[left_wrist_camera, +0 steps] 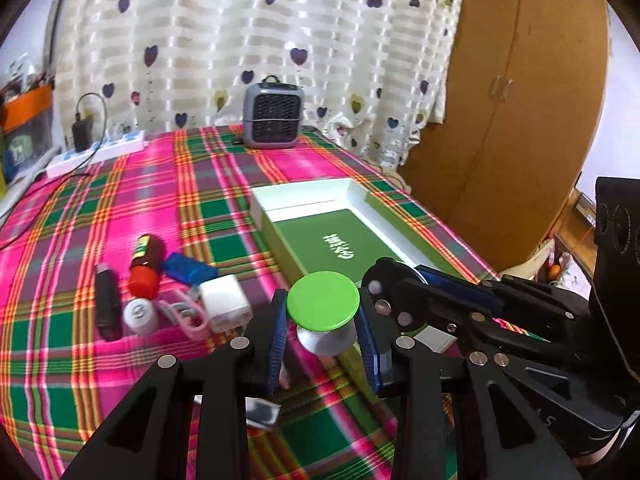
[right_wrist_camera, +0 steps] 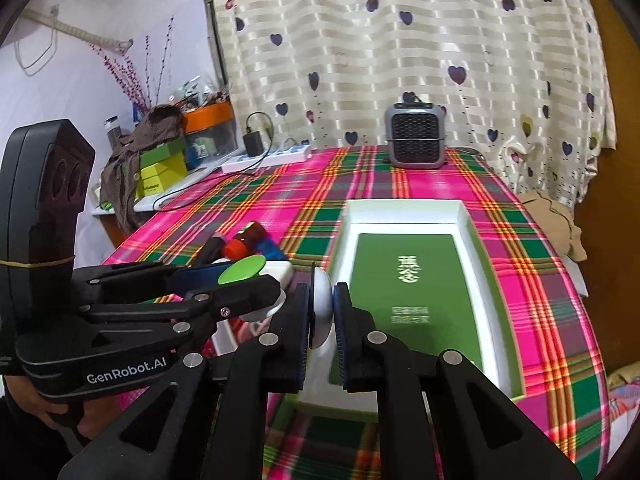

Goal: Organize rigid objects
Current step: 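Carry the spool with the left gripper while the right gripper carries the black disc over the green box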

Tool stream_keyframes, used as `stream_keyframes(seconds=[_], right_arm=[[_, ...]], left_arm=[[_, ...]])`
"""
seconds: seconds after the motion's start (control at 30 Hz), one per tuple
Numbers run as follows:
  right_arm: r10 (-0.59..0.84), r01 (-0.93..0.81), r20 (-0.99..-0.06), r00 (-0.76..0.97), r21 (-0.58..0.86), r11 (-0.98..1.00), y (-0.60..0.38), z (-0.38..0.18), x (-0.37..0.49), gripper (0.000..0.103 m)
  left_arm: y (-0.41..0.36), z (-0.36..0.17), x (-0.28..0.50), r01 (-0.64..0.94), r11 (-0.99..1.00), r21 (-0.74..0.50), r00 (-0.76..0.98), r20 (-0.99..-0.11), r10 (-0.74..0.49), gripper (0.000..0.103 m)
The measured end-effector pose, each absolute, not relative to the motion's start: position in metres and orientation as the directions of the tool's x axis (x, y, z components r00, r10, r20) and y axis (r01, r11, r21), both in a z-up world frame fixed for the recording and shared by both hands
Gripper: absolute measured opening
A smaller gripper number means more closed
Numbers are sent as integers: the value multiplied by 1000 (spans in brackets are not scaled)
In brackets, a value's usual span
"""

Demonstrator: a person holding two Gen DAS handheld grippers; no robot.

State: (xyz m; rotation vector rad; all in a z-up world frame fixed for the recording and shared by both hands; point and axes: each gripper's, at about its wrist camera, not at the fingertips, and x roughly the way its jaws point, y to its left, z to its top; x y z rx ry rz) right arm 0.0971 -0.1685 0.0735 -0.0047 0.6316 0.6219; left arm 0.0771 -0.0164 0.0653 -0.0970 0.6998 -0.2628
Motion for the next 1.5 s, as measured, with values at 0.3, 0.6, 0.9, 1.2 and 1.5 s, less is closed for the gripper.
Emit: stream_keyframes(seconds=[0.3, 0.6, 0.9, 1.2, 1.5], right_arm=[[511, -500, -560, 652, 189, 845, -190, 69, 110, 12], [469, -454, -585, 662, 185, 872, -205, 61, 123, 12], [434, -425, -621, 653, 173, 888, -209, 47, 131, 12], [409, -407, -651, 639, 166, 898, -210, 39, 138, 13], [388, -386, -662, 641, 158, 909, -210, 38, 139, 13]], left_arm=[[-40, 65, 93, 254, 953, -163, 723, -623, -299, 32], [-58, 55, 109, 285, 946, -154, 700, -640, -316, 32], [-65, 42, 121, 294, 945, -146, 676, -666, -314, 32], [-69, 34, 128, 296, 945, -139, 663, -682, -308, 32], [-68, 32, 131, 297, 944, -141, 664, -681, -310, 32]])
